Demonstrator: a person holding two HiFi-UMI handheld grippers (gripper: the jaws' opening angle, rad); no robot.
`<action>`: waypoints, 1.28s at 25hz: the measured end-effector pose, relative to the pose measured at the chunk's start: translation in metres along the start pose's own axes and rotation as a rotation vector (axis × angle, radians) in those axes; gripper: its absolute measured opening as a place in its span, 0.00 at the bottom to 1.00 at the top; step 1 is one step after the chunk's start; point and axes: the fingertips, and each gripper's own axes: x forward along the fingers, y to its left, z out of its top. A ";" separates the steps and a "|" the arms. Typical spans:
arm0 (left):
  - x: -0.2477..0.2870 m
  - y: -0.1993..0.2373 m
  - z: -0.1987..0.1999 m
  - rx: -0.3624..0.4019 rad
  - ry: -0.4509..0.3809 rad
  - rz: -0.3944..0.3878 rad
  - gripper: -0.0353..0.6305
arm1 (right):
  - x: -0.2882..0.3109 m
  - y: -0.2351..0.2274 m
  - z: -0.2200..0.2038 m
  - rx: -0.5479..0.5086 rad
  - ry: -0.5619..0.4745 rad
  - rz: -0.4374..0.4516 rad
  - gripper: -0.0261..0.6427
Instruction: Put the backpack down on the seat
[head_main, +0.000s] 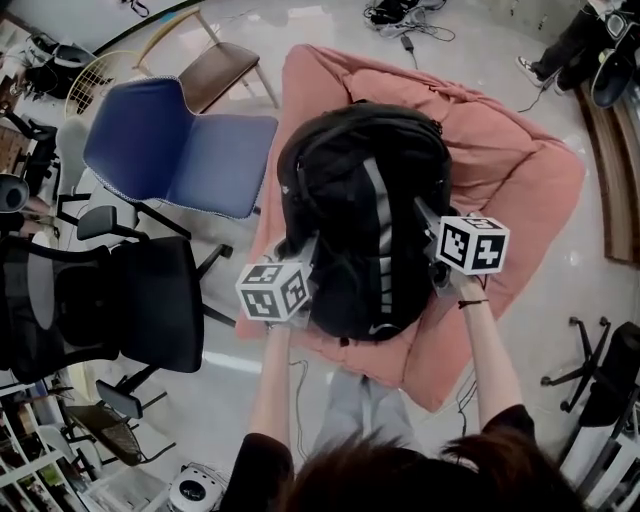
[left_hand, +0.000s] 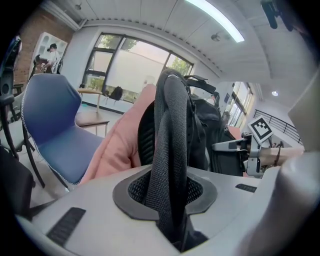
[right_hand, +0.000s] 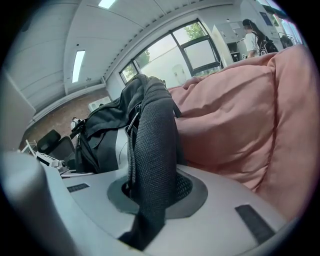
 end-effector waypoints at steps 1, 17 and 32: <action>0.002 0.001 0.001 -0.001 -0.004 0.000 0.19 | 0.002 -0.002 0.001 0.002 0.001 -0.003 0.13; 0.001 0.011 0.003 -0.002 -0.026 0.047 0.47 | 0.007 -0.013 0.002 0.089 -0.037 -0.011 0.41; -0.084 -0.024 0.037 0.168 -0.159 0.159 0.18 | -0.091 0.012 0.032 0.031 -0.210 0.001 0.25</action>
